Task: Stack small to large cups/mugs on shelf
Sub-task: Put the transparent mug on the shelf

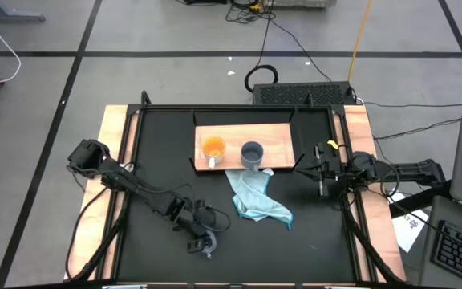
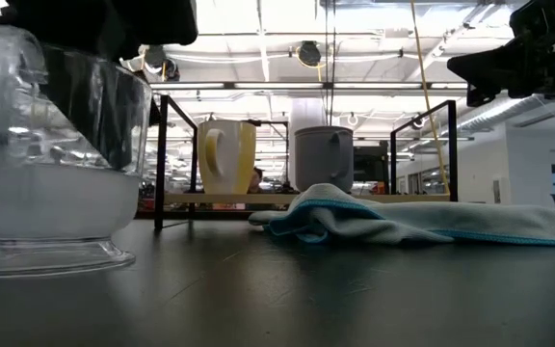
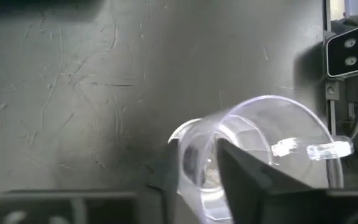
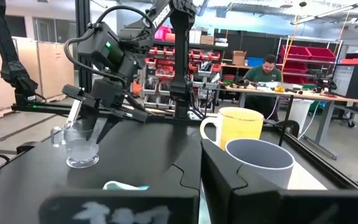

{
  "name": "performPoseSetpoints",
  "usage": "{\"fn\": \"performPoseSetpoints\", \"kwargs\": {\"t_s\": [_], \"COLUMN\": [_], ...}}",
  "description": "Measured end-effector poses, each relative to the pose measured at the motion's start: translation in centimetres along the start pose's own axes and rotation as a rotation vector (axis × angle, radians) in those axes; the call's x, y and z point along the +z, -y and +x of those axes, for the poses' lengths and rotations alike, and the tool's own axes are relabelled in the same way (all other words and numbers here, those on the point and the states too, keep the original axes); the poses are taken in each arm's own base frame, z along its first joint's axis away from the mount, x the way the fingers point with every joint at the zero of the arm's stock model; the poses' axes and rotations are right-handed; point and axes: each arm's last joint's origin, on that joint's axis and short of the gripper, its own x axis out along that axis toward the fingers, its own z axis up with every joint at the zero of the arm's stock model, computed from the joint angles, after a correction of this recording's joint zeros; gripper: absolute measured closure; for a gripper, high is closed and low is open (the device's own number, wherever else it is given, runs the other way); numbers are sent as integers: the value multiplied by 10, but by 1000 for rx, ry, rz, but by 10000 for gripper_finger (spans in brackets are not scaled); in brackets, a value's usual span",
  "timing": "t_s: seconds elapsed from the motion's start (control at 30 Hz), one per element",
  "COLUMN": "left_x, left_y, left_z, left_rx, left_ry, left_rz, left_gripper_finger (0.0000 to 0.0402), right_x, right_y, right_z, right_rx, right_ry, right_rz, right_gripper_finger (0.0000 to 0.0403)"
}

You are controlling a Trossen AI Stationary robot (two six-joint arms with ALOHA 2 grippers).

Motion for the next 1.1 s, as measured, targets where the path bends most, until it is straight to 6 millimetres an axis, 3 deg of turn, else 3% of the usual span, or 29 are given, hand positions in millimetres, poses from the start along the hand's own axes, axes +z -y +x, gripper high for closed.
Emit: {"fn": "performPoseSetpoints", "kwargs": {"t_s": [0.13,0.2,0.47,0.87,1.1], "left_x": [2,3,16,20,14], "left_y": [1,2,11,13,7], "left_z": [0,0,-9,-88,-110], "left_rx": [-17,-35,-45,89,107], "left_ry": [15,19,48,194,241], "left_rz": [46,65,184,354,439], "left_gripper_finger": [376,391,397,400,400], "right_x": [0,0,0,0,0], "right_y": [0,0,0,0,0], "right_z": [0,0,0,0,0], "right_rx": [0,0,0,0,0], "right_ry": [0,0,-1,-3,-4], "right_rz": [0,0,7,6,5], "right_gripper_finger": [403,403,403,403,403]}}
